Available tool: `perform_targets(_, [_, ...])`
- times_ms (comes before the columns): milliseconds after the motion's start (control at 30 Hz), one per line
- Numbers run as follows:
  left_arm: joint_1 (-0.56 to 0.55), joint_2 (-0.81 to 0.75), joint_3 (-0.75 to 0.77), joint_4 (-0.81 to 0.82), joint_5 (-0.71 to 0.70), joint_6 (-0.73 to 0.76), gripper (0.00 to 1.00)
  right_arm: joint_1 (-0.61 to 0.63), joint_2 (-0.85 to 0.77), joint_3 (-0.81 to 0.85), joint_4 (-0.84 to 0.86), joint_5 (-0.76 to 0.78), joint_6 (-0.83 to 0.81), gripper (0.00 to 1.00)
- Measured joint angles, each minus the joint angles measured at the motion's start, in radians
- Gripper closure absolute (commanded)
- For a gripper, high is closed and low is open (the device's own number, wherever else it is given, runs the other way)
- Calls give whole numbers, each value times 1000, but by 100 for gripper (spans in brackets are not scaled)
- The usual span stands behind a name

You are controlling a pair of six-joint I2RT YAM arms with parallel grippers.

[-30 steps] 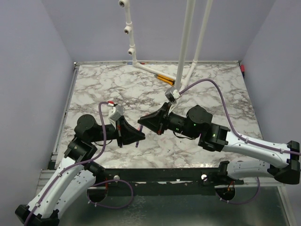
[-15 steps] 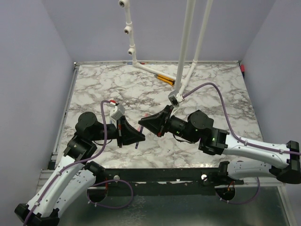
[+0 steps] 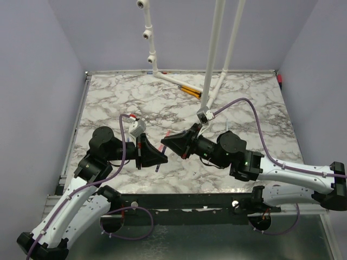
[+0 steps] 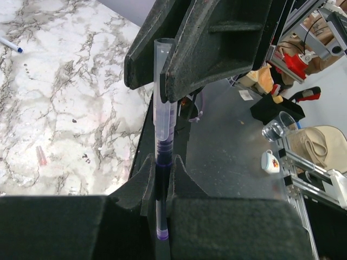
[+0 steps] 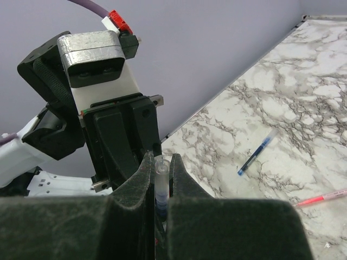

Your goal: Insert the pens into the pen caps

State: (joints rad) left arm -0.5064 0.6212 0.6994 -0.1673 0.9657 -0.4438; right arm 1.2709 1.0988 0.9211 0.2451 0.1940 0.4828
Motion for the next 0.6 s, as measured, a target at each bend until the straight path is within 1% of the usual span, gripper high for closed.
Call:
perform_targets(67, [0, -2, 0, 0, 0, -1, 100, 5, -3, 1, -5, 15, 6, 99])
perform_targets(200, [0, -11, 0, 3, -1, -6, 100, 17, -2, 18, -31, 52, 17, 94])
perform_targets(267, [0, -19, -1, 13, -5, -12, 100, 26, 1, 45, -60, 72, 19, 88])
perform_targets(333, [0, -30, -5, 30, -11, -21, 100, 34, 9, 81, -95, 91, 18, 85])
perform_targets(433, [0, -49, -14, 59, -21, -37, 100, 47, 20, 130, -147, 113, 12, 73])
perform_targets(467, [0, -60, -23, 75, -35, -43, 100, 51, 22, 143, -167, 118, 7, 65])
perform_targets(500, [2, -67, -26, 89, -52, -45, 100, 56, 23, 153, -198, 124, 1, 61])
perform_targets(533, [6, -75, -27, 104, -67, -48, 100, 63, 23, 155, -229, 132, -6, 58])
perform_targets(600, [14, -88, -27, 126, -98, -48, 100, 72, 24, 158, -287, 147, -23, 56])
